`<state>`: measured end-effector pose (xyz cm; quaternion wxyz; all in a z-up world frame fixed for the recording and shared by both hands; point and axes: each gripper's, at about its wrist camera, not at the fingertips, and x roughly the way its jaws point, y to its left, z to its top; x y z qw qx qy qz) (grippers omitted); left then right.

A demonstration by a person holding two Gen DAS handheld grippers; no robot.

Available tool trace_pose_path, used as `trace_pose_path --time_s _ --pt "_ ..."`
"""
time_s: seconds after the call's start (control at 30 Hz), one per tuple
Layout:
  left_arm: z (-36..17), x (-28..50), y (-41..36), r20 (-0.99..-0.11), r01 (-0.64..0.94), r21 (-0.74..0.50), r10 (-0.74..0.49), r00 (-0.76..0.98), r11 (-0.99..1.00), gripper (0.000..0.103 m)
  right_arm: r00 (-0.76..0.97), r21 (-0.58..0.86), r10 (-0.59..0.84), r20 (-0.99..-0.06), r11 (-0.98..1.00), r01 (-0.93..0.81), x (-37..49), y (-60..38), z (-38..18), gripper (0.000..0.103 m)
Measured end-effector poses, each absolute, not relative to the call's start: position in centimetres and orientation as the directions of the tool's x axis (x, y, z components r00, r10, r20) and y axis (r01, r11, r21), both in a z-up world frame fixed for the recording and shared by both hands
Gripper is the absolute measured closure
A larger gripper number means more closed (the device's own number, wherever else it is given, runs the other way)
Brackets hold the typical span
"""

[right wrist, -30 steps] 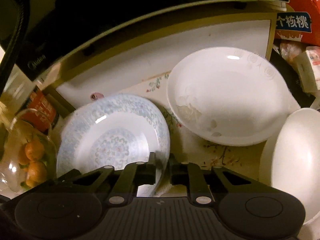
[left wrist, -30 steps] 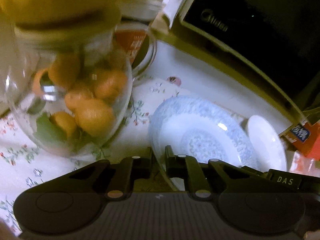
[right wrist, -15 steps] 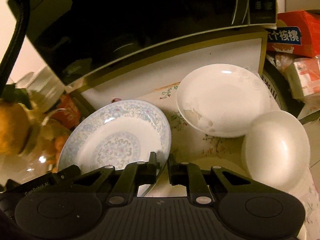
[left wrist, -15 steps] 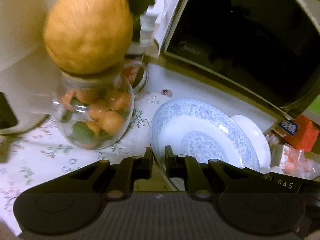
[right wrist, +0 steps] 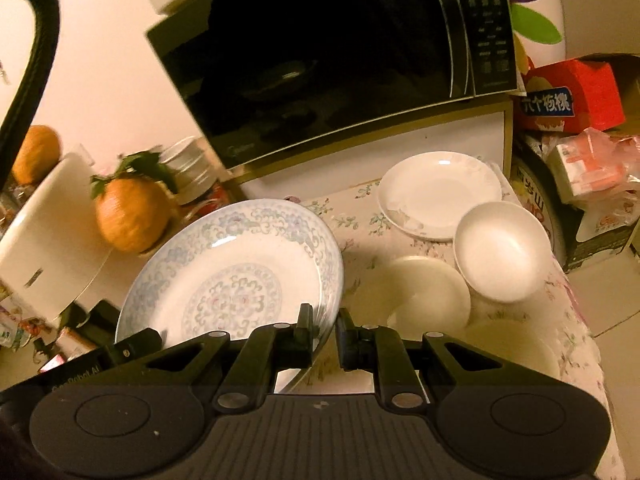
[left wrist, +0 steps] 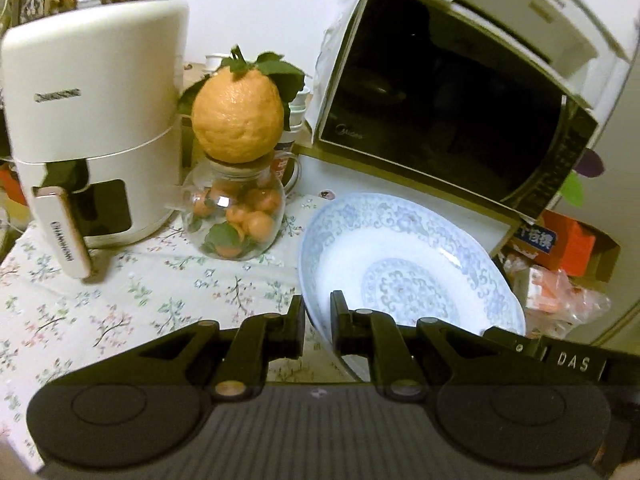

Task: Organize plates and bowls

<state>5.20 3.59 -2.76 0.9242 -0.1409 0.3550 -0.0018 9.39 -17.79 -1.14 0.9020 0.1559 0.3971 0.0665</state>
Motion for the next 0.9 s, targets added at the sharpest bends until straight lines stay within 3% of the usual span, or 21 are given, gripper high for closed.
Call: trace_pose_path --time_s 0.37,0.9 --pt "-2.9 -1.6 3.8 -0.655 -0.088 -0.227 -0.085 0.751 0.97 0.093 0.681 0.341 0.262 -0.684 0.94 -0.02 2.2 -18.4 -1.0 0.089" --pt "-8.7 -4.3 7.0 -0.779 -0.158 -0.174 -0.037 0.626 0.972 0.093 0.498 0.274 0.288 -0.818 0.956 -0.104 -0.6 -13.6 -6.5 0.087"
